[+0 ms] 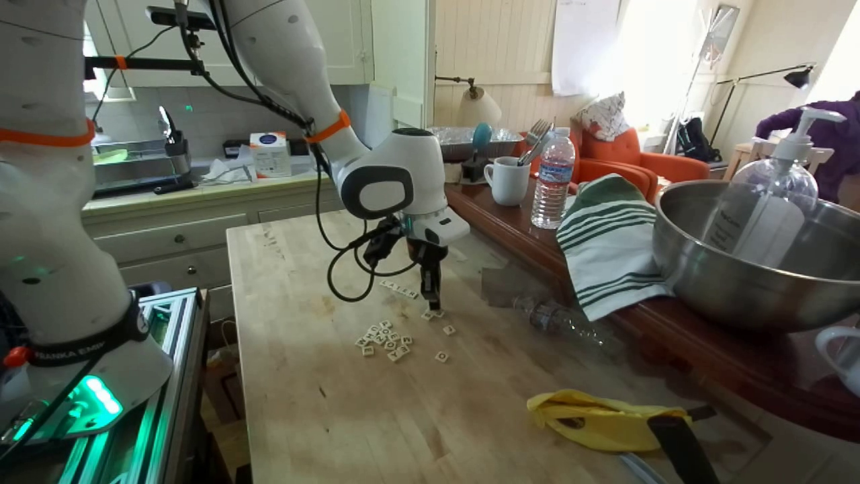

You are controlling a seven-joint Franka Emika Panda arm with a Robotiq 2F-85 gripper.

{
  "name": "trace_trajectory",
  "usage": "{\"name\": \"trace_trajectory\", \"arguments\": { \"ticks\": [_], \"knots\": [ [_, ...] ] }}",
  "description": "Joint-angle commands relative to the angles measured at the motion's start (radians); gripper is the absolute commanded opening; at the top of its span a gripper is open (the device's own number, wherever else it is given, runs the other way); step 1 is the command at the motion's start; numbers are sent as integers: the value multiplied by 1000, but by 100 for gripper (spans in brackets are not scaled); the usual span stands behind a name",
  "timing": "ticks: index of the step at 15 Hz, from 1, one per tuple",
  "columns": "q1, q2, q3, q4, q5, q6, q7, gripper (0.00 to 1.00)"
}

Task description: Create the word 'Later' using the letter tiles on the tabletop.

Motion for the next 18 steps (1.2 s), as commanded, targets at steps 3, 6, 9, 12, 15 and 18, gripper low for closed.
{"name": "trace_trajectory", "arguments": {
  "ticks": [3, 6, 9, 12, 15, 18],
  "knots": [
    [20, -17, -91, -29, -128, -61, 33, 0],
    [25, -55, -111, -45, -183, -76, 43, 0],
    [29, -131, -108, -85, -235, -72, 43, 0],
    [21, -199, -72, -116, -267, -78, 25, 0],
    [2, -257, 2, -146, -231, -98, -52, 0],
    [-7, -291, 69, -163, -175, -136, -160, 0]
  ]
}}
